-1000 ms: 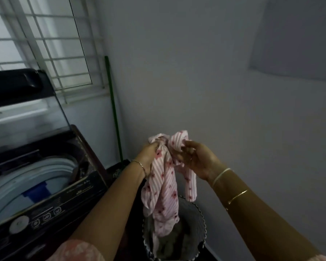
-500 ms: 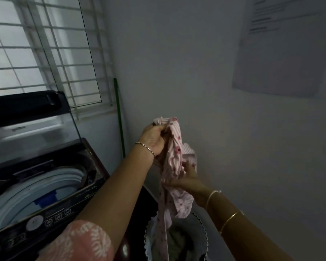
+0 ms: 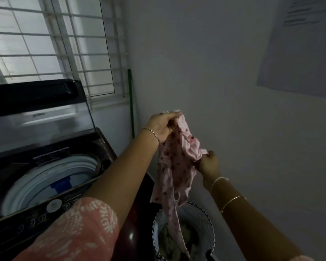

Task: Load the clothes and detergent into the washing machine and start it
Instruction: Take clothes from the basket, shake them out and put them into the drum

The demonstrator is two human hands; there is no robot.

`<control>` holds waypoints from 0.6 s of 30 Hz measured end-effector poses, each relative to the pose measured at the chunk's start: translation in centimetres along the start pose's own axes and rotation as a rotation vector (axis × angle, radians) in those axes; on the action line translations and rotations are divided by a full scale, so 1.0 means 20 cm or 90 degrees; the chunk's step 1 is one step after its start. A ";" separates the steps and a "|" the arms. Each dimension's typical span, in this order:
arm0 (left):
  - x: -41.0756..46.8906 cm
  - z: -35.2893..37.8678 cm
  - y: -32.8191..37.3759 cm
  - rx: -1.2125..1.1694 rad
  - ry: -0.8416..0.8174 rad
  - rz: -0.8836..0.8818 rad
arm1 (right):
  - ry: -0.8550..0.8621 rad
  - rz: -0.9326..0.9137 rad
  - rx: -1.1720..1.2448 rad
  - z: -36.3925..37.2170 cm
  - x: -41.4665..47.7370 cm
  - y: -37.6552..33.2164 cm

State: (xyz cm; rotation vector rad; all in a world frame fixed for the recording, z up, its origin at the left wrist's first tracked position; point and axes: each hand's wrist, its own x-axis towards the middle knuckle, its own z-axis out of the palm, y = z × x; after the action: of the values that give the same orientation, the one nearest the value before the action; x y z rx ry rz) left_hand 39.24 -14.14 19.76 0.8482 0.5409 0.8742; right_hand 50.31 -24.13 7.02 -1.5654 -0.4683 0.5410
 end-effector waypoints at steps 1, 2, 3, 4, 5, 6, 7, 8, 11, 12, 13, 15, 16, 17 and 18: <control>0.02 -0.04 -0.03 0.031 0.015 -0.004 | 0.000 0.000 0.023 0.00 -0.02 -0.07; 0.04 -0.09 -0.05 0.056 0.034 -0.013 | 0.000 -0.004 0.055 0.00 -0.06 -0.15; 0.06 -0.13 -0.07 0.076 0.053 -0.024 | -0.001 -0.005 0.089 0.00 -0.08 -0.23; 0.07 -0.17 -0.08 0.107 0.071 -0.036 | -0.007 -0.004 0.110 0.00 -0.08 -0.27; 0.08 -0.21 -0.10 0.147 0.087 -0.050 | -0.011 -0.001 0.121 0.00 -0.07 -0.31; 0.08 -0.25 -0.11 0.195 0.099 -0.064 | -0.015 -0.002 0.124 0.00 -0.06 -0.35; 0.08 -0.29 -0.12 0.239 0.103 -0.080 | -0.022 -0.003 0.126 -0.01 -0.04 -0.39; 0.07 -0.33 -0.13 0.279 0.101 -0.100 | -0.030 -0.007 0.129 -0.01 -0.02 -0.42; 0.05 -0.42 -0.16 0.340 0.077 -0.169 | -0.080 -0.026 0.123 0.00 0.01 -0.52; 0.05 -0.45 -0.16 0.354 0.070 -0.187 | -0.104 -0.036 0.124 0.02 0.00 -0.55; 0.05 -0.46 -0.17 0.369 0.067 -0.200 | -0.124 -0.045 0.120 0.03 0.00 -0.59; 0.04 -0.46 -0.16 0.405 0.058 -0.224 | -0.147 -0.063 0.111 0.07 -0.01 -0.64; 0.03 -0.46 -0.16 0.441 0.045 -0.240 | -0.152 -0.071 0.109 0.09 -0.01 -0.66; 0.02 -0.45 -0.16 0.486 0.022 -0.262 | -0.156 -0.078 0.106 0.11 -0.02 -0.69; 0.02 -0.45 -0.17 0.534 -0.008 -0.284 | -0.163 -0.085 0.100 0.12 -0.02 -0.71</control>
State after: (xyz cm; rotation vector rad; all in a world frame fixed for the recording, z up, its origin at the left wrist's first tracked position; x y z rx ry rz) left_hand 34.48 -11.24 11.88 1.4104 1.0694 0.2020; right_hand 48.88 -21.48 21.05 -1.3096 -0.7029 0.6620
